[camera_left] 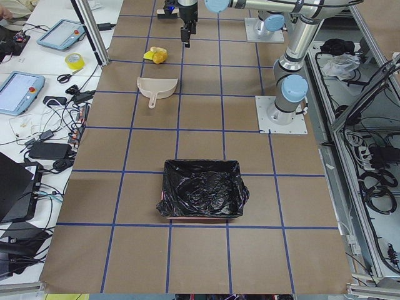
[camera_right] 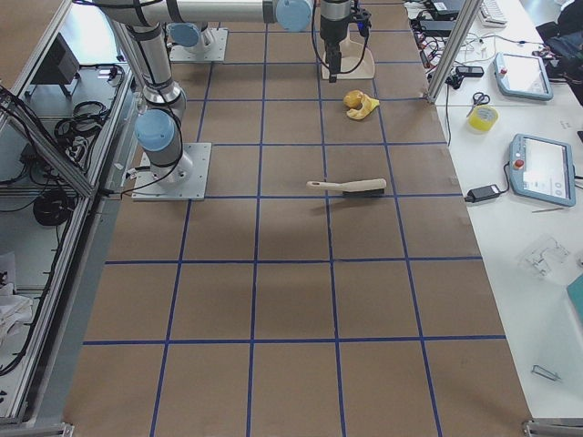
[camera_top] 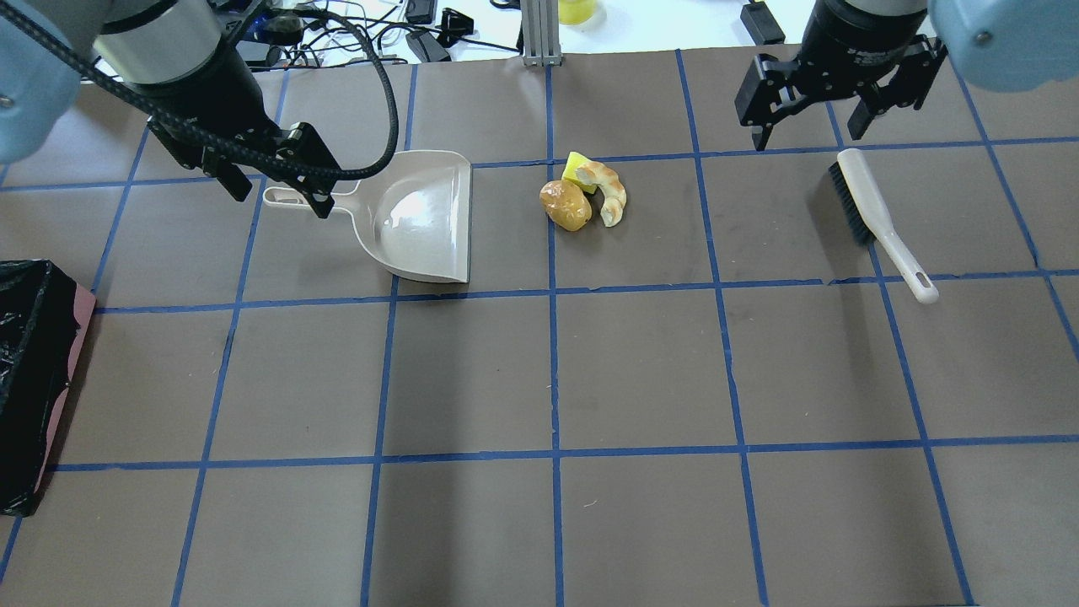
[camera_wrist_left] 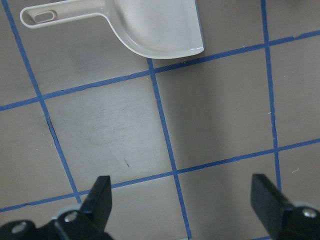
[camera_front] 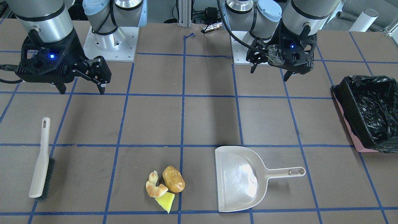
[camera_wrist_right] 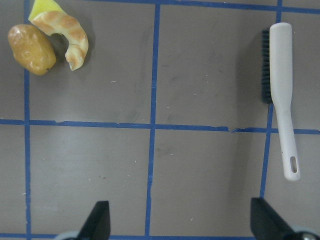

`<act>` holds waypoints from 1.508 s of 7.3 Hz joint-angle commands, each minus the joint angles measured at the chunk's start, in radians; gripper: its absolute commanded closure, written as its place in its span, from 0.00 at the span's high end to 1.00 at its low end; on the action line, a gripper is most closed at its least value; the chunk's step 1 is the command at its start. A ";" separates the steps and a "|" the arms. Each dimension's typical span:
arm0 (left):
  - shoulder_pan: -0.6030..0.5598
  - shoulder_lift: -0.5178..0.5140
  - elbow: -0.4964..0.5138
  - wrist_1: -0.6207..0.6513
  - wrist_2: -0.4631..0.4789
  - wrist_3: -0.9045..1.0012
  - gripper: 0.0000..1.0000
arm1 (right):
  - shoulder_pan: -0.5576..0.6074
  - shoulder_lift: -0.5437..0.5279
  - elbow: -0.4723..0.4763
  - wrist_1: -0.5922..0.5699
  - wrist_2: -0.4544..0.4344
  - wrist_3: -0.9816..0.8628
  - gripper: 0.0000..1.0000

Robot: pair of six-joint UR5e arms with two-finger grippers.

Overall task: Sweep and dump trash into bin
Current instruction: 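Move the left gripper to the dustpan handle while the right gripper reaches for the brush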

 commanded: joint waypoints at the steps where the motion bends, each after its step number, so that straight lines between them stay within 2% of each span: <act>1: 0.049 0.014 -0.108 0.106 0.033 0.404 1.00 | -0.153 0.020 0.102 -0.031 0.002 -0.221 1.00; 2: 0.065 -0.024 -0.118 0.118 0.019 0.668 1.00 | -0.213 0.060 0.119 -0.074 -0.018 -0.366 1.00; 3: 0.074 -0.048 -0.120 0.187 0.015 1.000 1.00 | -0.268 0.099 0.121 -0.078 -0.015 -0.414 1.00; 5: 0.164 -0.140 -0.101 0.281 0.026 1.491 1.00 | -0.284 0.217 0.129 -0.168 -0.064 -0.428 0.99; 6: 0.171 -0.194 -0.071 0.372 0.031 1.612 1.00 | -0.290 0.263 0.136 -0.212 -0.078 -0.465 0.99; 9: 0.175 -0.381 0.073 0.378 0.032 1.536 1.00 | -0.317 0.282 0.272 -0.360 -0.118 -0.493 0.97; 10: 0.174 -0.427 0.133 0.312 0.025 1.378 1.00 | -0.337 0.285 0.282 -0.360 -0.114 -0.494 0.97; 11: 0.172 -0.461 0.168 0.284 0.034 1.358 1.00 | -0.339 0.285 0.282 -0.360 -0.113 -0.493 0.96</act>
